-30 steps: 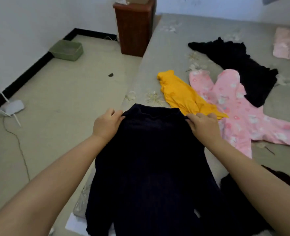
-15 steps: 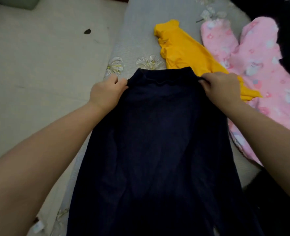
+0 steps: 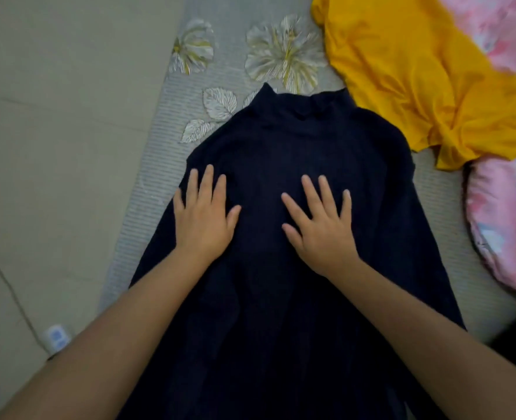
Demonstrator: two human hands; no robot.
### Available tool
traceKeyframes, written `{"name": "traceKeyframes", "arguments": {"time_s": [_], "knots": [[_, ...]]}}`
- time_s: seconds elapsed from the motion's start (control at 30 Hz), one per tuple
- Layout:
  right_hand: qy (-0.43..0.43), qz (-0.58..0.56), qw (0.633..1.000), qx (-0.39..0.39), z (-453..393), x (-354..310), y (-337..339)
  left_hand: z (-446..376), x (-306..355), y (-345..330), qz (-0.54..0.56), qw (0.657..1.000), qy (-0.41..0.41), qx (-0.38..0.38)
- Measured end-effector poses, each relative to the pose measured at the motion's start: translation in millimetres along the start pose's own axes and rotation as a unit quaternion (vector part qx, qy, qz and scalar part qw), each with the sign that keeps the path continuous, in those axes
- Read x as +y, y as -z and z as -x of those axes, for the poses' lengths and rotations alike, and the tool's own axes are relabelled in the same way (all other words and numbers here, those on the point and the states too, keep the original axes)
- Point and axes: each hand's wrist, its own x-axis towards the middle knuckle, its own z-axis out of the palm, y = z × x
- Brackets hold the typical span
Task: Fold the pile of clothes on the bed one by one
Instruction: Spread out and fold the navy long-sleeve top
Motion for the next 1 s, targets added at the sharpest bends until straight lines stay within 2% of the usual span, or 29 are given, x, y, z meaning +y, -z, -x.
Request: {"name": "traceKeyframes", "arguments": {"time_s": [0.2,0.37,0.5,0.57,0.6,0.67,0.7,0.73,0.77,0.83,0.87,0.9,1.0], "knots": [[-0.031,-0.017,0.999,-0.010,14,0,-24,11,-8,-16,0.013,0.999,0.041,0.002],[-0.045,-0.057,0.997,-0.032,16,-1,-24,16,-16,-8,0.040,0.998,0.029,-0.032],[-0.072,-0.073,0.990,-0.094,11,-2,-19,57,-19,-5,0.030,0.996,0.044,-0.071],[-0.059,-0.138,0.984,-0.097,12,2,-3,82,-19,-4,0.012,0.994,0.070,-0.078],[-0.050,-0.183,0.980,-0.068,17,6,10,91,-19,-2,0.010,0.994,0.083,-0.074],[-0.081,-0.188,0.977,0.062,39,27,31,103,-16,5,0.020,0.994,0.092,-0.054],[-0.127,-0.169,0.970,0.119,54,43,38,106,-12,9,0.029,0.996,0.079,-0.035],[-0.192,-0.146,0.961,0.133,70,58,44,107,-6,12,0.038,0.998,0.054,-0.016],[-0.272,-0.120,0.950,0.099,85,71,46,108,2,14,0.047,0.999,0.021,-0.005],[-0.401,-0.034,0.912,-0.082,113,84,39,108,24,14,0.056,0.997,-0.042,-0.015],[-0.415,-0.014,0.896,-0.157,122,85,35,108,35,11,0.053,0.996,-0.061,-0.031],[-0.412,-0.024,0.891,-0.190,125,85,32,108,47,8,0.049,0.995,-0.072,-0.048],[-0.427,-0.073,0.892,-0.125,120,102,46,101,75,-1,0.045,0.992,-0.083,-0.084]]}}
